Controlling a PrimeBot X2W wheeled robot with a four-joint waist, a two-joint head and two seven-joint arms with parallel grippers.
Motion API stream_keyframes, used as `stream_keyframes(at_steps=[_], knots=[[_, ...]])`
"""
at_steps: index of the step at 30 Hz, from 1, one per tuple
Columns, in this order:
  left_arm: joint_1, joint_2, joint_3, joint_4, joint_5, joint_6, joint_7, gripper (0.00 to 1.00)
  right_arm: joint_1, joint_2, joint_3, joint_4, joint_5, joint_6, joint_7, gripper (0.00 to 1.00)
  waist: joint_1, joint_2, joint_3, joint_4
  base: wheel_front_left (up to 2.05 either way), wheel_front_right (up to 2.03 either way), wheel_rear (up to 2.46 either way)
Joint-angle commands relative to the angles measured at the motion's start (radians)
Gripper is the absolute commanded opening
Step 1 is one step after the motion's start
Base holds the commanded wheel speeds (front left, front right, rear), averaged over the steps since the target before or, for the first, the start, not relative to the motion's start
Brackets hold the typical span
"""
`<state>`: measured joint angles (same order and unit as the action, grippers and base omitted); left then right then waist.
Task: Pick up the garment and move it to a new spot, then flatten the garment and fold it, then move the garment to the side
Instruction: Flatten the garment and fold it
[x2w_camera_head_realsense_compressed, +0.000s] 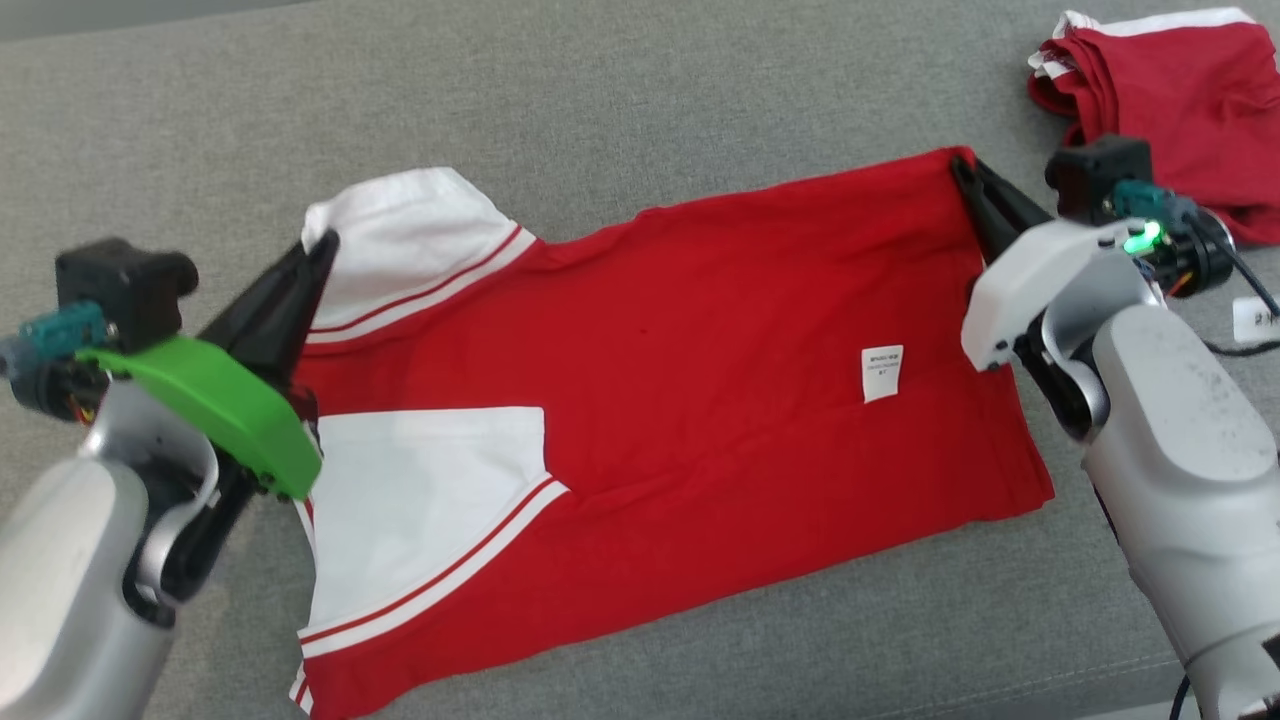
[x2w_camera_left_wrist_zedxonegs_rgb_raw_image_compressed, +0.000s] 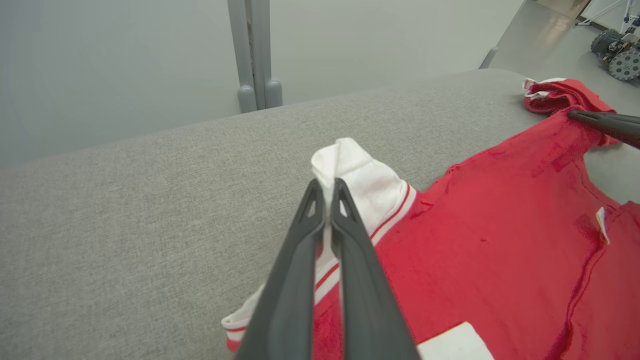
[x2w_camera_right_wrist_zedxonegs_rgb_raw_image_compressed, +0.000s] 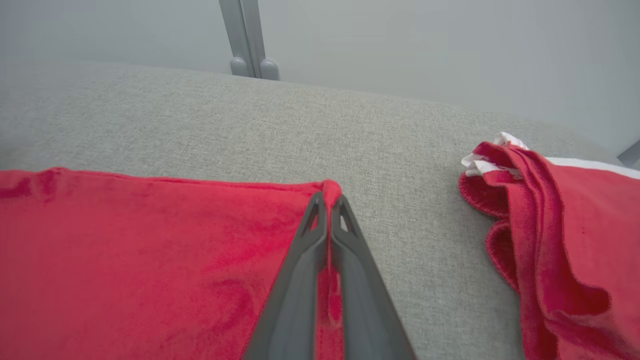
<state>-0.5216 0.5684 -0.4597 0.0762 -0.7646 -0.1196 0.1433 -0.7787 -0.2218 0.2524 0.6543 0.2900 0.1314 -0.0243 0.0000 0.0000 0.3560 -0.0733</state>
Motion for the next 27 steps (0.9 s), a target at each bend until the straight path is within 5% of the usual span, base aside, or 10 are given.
stream_keyframes(at_steps=[1, 17, 18, 20, 21, 22, 23, 24, 25, 27], knots=[[0.056, 0.01, -0.001, -0.025, -0.009, 0.013, -0.015, 0.0, 0.05, -0.013, -0.007, -0.018, 0.015, -0.002, -0.018, 0.0, 0.0, 0.0, -0.059, 0.016, 0.0, 0.0, 0.0], [0.492, -0.04, -0.009, -0.169, -0.11, 0.118, -0.137, 0.0, 0.401, 0.008, -0.142, -0.208, 0.0, -0.002, -0.024, 0.0, 0.0, 0.0, -0.189, 0.036, 0.0, 0.0, 0.0], [0.503, -0.049, -0.012, -0.162, -0.119, 0.117, -0.141, 0.0, 0.412, 0.01, -0.149, -0.213, -0.007, -0.002, -0.025, 0.05, 0.0, 0.0, -0.191, 0.036, 0.0, 0.0, 0.0], [0.523, -0.065, -0.019, -0.143, -0.132, 0.111, -0.151, 0.0, 0.436, 0.018, -0.165, -0.222, -0.019, -0.002, -0.025, 0.34, 0.0, 0.0, -0.195, 0.037, 0.0, 0.0, 0.0], [0.533, -0.074, -0.023, -0.133, -0.141, 0.106, -0.156, 0.0, 0.449, 0.024, -0.174, -0.227, -0.026, -0.002, -0.027, 0.85, 0.0, 0.0, -0.197, 0.037, 0.0, 0.0, 0.0], [0.54, -0.08, -0.029, -0.122, -0.146, 0.1, -0.158, 0.0, 0.459, 0.03, -0.186, -0.231, -0.031, -0.002, -0.033, 1.0, 0.0, 0.0, -0.2, 0.037, 0.0, 0.0, 0.0], [0.548, -0.086, -0.032, -0.111, -0.148, 0.096, -0.167, 0.02, 0.471, 0.037, -0.199, -0.236, -0.035, -0.002, -0.036, 1.0, 0.0, 0.0, -0.203, 0.036, 0.0, 0.0, 0.0], [0.557, -0.094, -0.032, -0.101, -0.152, 0.094, -0.177, 0.32, 0.484, 0.044, -0.212, -0.24, -0.039, -0.002, -0.04, 1.0, 0.0, 0.0, -0.207, 0.035, 0.0, 0.0, 0.0], [0.563, -0.1, -0.033, -0.093, -0.154, 0.092, -0.185, 0.9, 0.493, 0.051, -0.223, -0.242, -0.042, -0.002, -0.043, 1.0, 0.0, 0.0, -0.209, 0.035, 0.0, 0.0, 0.0], [0.577, -0.105, -0.031, -0.074, -0.153, 0.089, -0.205, 1.0, 0.516, 0.063, -0.247, -0.25, -0.05, -0.002, -0.047, 1.0, 0.0, 0.0, -0.217, 0.035, 0.0, 0.0, 0.0]])
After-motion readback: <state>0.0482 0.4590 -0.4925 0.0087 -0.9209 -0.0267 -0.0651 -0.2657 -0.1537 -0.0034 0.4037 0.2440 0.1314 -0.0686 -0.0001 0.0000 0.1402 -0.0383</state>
